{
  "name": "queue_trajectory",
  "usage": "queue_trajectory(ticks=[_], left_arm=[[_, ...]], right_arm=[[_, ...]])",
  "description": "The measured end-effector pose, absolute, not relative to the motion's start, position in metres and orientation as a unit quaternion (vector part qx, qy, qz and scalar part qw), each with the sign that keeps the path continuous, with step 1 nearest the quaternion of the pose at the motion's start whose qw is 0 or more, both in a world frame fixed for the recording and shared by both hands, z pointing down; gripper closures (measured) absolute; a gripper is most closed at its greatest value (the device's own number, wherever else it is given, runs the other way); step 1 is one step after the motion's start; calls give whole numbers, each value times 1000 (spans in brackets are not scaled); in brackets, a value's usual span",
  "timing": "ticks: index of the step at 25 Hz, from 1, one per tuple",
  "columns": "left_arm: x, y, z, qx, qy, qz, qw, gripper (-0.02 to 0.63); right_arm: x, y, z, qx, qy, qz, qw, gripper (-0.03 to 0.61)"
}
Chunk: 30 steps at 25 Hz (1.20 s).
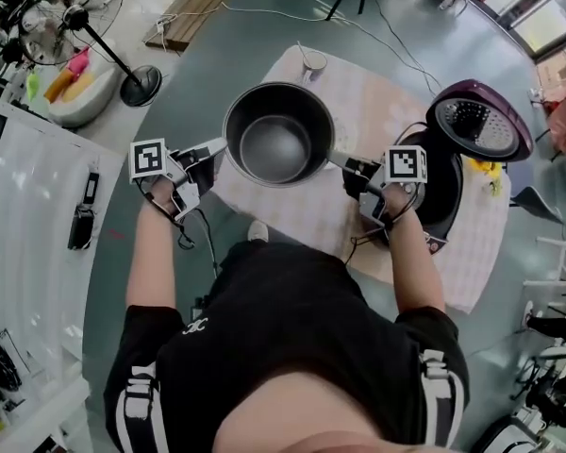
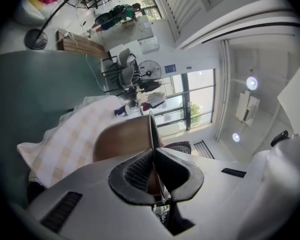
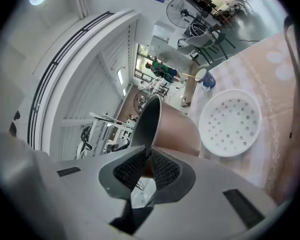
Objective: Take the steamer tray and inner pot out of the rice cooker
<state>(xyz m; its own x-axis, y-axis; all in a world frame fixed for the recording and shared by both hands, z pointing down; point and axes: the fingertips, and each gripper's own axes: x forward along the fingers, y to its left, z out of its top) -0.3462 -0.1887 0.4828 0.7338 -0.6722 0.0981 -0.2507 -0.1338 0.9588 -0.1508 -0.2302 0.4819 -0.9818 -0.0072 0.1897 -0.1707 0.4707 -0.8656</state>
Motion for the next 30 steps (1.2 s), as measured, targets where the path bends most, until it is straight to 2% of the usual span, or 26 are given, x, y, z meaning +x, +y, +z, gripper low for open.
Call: queue_trajectory(ticks=[5, 10, 12, 16, 23, 30], left_arm=[[-363, -176, 527, 711, -335, -171, 594, 599], [-380, -167, 556, 696, -334, -171, 612, 600], [-382, -164, 569, 690, -331, -170, 621, 600], [-387, -163, 584, 691, -318, -181, 624, 600], [-395, -162, 597, 692, -343, -133, 621, 603], [-400, -156, 594, 704, -324, -151, 613, 601]], right_arm=[[-159, -229, 525, 91, -847, 509, 124, 545], [-178, -218, 550, 99, -830, 533, 131, 545], [-169, -218, 570, 138, -819, 532, 162, 545], [-179, -215, 579, 131, -821, 540, 135, 545], [-187, -210, 580, 154, -828, 521, 143, 546], [-192, -200, 590, 156, -822, 529, 142, 545]])
